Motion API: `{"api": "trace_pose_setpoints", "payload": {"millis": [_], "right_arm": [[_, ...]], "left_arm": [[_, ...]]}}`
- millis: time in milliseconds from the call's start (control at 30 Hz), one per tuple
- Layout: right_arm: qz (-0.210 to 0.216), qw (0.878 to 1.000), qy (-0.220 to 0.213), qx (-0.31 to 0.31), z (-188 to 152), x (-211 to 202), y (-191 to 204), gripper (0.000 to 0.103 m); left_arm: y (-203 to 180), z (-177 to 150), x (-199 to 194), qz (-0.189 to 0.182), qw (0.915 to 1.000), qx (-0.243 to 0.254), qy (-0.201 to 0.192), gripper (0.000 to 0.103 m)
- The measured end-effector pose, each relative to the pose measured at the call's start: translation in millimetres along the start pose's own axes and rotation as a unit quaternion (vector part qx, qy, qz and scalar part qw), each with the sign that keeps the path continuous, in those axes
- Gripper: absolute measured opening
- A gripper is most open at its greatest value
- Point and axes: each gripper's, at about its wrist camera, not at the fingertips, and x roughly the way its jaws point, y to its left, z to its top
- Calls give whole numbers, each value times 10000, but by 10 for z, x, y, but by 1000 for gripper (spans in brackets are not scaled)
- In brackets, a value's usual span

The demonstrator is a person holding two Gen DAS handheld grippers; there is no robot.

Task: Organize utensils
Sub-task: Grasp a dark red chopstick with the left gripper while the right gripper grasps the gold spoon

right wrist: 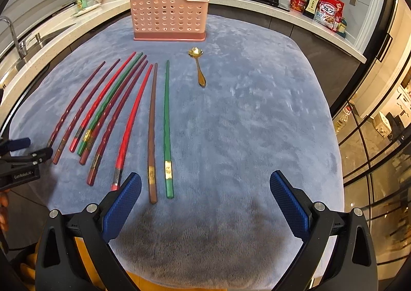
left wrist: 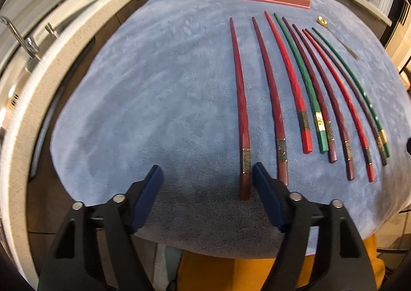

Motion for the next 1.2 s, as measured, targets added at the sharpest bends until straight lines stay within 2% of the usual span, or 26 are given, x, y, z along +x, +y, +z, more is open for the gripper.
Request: {"api": "trace_pose_setpoints", "payload": {"millis": [67, 133, 167, 233, 267, 333, 433, 600, 633, 667, 800, 867, 1100, 1200], "right_arm": [[66, 10000, -74, 10, 77, 41, -7, 90], [114, 9999, -115, 10, 165, 104, -18, 84], [154, 9998, -148, 28, 226, 147, -35, 81], [240, 9995, -187, 110, 358, 247, -81, 77], [279, 9993, -181, 148, 413, 288, -96, 73], [445, 9985, -177, 274, 565, 412, -155, 66], [660, 9968, -139, 425, 752, 589, -202, 49], [939, 9932, 14, 682, 1063, 992, -232, 38], [969, 9928, 58, 699, 1106, 1069, -223, 33], [985, 9926, 93, 705, 1134, 1119, -219, 27], [1002, 9918, 221, 756, 1183, 1311, -214, 19], [1070, 9906, 292, 806, 1180, 1378, -215, 12], [1111, 9902, 228, 814, 1076, 1361, -209, 10], [1150, 9897, 232, 817, 1002, 1306, -202, 4]], "left_arm": [[2, 14, -4, -89, 10000, 26, -8, 59], [-13, 30, -5, -170, 9998, 66, -7, 45], [-22, 42, -8, -250, 9997, 75, -3, 42], [-46, 69, -13, -359, 9993, 82, 10, 25], [-54, 84, -12, -411, 9991, 83, 23, 22], [-59, 113, 1, -504, 9987, 80, 48, 11], [-43, 133, 23, -570, 9983, 71, 74, 8], [-22, 157, 43, -623, 9980, 33, 107, 8], [-21, 164, 48, -627, 9980, 30, 109, 9], [-23, 172, 53, -623, 9980, 38, 108, 9], [-21, 180, 64, -629, 9980, 55, 93, 9], [-17, 183, 68, -644, 9979, 50, 90, 9], [-20, 195, 78, -647, 9979, 75, 44, 9], [-28, 192, 74, -632, 9980, 96, 14, 9]]}}
